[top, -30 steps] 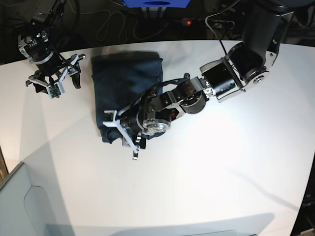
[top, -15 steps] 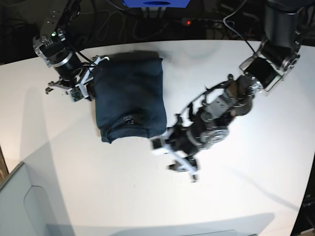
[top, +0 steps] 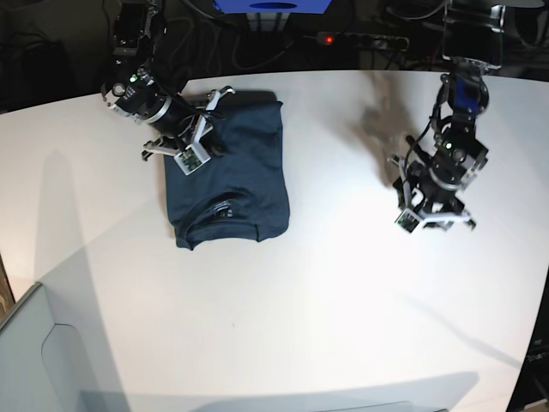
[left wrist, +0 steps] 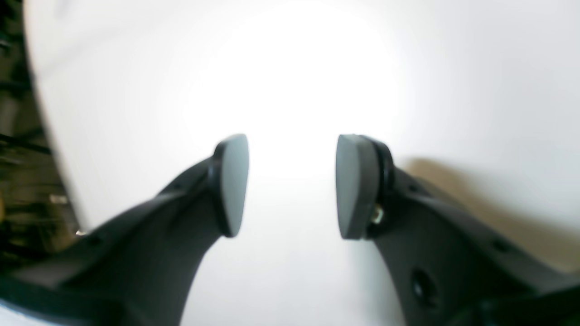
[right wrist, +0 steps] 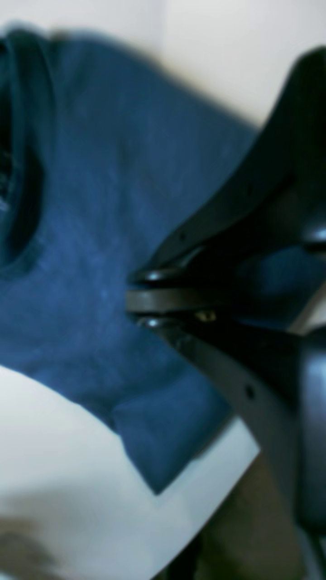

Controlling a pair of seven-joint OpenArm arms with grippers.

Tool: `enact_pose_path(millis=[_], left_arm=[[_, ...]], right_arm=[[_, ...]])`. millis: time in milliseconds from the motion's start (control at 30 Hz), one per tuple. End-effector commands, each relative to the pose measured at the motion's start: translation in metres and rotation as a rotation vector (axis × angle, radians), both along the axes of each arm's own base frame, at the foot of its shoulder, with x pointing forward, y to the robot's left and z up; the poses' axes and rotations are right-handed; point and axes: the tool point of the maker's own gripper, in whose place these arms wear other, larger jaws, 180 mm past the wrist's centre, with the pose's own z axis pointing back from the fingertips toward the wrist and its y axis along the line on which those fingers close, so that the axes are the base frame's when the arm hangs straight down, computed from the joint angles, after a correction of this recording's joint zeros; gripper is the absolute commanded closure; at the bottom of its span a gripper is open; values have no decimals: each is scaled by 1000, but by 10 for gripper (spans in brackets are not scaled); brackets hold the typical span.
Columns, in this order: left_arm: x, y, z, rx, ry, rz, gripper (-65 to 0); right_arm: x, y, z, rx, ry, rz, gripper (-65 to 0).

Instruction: Fold the T-shirt properly

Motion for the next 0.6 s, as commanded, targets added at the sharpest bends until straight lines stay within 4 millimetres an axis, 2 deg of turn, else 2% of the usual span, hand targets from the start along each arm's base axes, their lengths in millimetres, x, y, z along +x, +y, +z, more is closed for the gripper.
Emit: enact_pose_path(millis=[0,100,200,300,433,500,567], left_arm=[[1,8,9,9,-30,17,-296],[-16,19,-4,-9,5,75,-296],[-35,32,-15,-16,39,126,-296],[-41,42,-7,-8,22,154,-295],[-51,39,11,-15,-28,163,-288],[-59,37,22,-25,-58,181,-242],[-69,35,31,-36,-84,202,-158]], right_arm=[[2,5,7,47,-36,1,0],[-8,7,-4,77,-8,-3,0],[-18,7,-7,90,2,-7,0],[-13,5,11,110,-72,-22,0],[-9,3,50,99,-191,-17,0],[-16,-2,58,81,-205,-24,0],[-23,-10,65,61,-213,-43,0]])
